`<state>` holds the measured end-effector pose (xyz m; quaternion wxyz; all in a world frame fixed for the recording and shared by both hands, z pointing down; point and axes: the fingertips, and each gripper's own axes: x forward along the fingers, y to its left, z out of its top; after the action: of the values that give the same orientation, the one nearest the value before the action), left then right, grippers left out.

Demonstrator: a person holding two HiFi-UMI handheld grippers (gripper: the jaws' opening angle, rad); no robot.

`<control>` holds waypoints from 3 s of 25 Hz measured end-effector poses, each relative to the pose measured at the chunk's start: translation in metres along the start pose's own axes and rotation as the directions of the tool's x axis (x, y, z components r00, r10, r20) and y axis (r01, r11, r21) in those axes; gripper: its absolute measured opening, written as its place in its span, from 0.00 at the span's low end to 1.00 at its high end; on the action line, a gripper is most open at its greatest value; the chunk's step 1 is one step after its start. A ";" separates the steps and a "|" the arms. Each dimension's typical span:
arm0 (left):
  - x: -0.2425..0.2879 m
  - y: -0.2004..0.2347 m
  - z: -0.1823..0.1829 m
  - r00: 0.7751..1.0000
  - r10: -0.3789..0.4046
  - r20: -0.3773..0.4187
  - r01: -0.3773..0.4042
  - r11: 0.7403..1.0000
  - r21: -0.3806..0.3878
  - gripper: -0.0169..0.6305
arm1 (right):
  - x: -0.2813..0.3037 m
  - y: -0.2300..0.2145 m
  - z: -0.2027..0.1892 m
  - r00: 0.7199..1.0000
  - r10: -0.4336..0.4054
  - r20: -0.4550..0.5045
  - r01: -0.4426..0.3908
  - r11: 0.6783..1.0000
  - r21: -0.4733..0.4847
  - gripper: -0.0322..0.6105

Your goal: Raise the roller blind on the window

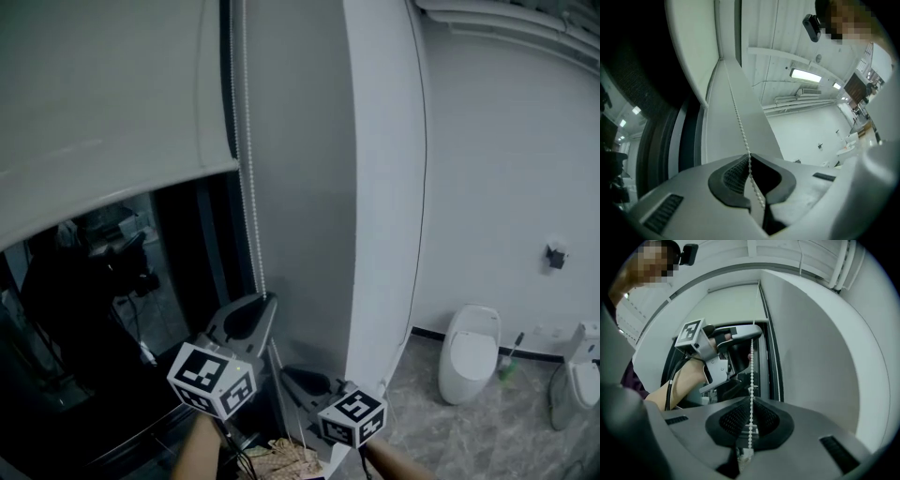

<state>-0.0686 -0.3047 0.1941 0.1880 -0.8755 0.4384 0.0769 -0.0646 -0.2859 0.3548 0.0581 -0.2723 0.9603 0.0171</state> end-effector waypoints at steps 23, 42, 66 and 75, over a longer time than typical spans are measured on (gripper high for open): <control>-0.051 -0.047 -0.173 0.977 -0.068 -0.204 0.035 0.986 -0.162 0.05 | 0.049 -0.007 0.252 0.938 0.053 0.344 -0.002 0.989 -0.149 0.18; -0.084 -0.056 -0.201 0.971 -0.112 -0.212 0.042 0.951 -0.307 0.06 | 0.038 0.004 0.179 0.969 -0.002 0.247 0.052 0.979 -0.199 0.08; 0.002 0.023 0.049 0.986 -0.078 0.149 0.104 0.979 -0.173 0.06 | 0.022 0.019 0.004 1.000 0.009 0.013 -0.008 0.995 -0.097 0.07; -0.012 0.006 0.022 0.990 -0.049 0.131 0.064 0.991 -0.116 0.05 | 0.015 0.001 0.003 0.999 0.016 0.043 -0.017 1.000 0.010 0.08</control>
<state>-0.0800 -0.2905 0.1764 0.1652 -0.8905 0.3951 0.1538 -0.0774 -0.2925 0.3496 0.0802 -0.2636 0.9611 0.0183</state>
